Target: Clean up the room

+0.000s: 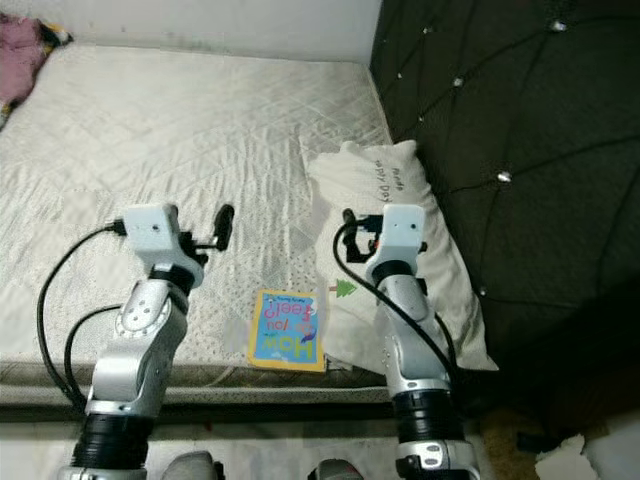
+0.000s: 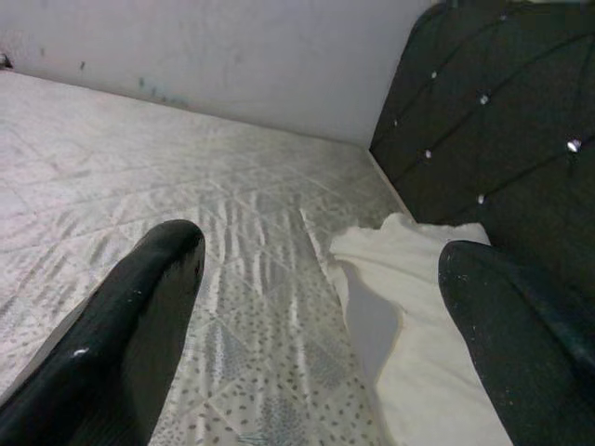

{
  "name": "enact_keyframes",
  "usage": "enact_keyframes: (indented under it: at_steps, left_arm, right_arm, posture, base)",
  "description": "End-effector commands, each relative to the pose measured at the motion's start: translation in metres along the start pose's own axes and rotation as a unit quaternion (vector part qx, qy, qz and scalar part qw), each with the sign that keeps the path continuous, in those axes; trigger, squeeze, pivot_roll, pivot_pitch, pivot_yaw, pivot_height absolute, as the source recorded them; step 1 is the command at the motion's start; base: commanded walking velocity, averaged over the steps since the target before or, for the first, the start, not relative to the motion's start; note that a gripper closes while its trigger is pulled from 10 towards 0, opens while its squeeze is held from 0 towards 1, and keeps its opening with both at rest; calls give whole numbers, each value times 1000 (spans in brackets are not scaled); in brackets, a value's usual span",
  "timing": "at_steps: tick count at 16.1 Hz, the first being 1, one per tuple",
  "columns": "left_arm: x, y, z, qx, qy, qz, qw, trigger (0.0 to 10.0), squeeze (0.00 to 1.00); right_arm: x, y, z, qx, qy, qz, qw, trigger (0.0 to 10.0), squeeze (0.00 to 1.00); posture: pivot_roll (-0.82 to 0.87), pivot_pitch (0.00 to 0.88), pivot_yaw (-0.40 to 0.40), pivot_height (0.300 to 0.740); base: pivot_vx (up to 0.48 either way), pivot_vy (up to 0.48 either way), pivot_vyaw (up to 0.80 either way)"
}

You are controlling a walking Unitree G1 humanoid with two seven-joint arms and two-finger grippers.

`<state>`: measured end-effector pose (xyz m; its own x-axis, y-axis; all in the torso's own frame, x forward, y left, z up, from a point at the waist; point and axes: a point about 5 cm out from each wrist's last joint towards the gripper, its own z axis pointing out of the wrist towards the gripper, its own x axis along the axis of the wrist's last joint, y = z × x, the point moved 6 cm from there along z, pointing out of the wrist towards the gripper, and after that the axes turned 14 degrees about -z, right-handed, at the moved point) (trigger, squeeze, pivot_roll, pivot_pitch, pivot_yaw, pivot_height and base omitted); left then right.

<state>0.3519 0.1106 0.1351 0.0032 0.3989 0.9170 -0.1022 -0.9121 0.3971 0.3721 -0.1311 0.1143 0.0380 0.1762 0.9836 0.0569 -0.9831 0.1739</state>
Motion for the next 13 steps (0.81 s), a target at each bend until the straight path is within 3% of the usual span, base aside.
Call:
enact_keyframes:
  at_steps: [1,10,13]
  left_arm:
    - [0,4,0,-7,0,-4,1000,10000,0]
    - [-1,6,1,-8,0,-21,1000,10000,0]
    - [-1,5,1,-4,1,-25,1000,10000,0]
  right_arm:
    - [4,0,2,1,6,-1,1000,10000,0]
    - [1,4,2,-4,-2,7,1000,10000,0]
    - [1,4,2,-3,-2,6,1000,10000,0]
  posture:
    - [38,0,-59,740]
    - [31,0,-62,740]
    - [31,0,-63,740]
  base:
    - [0,-274,0]
    - [0,-298,0]
    - [0,0,0]
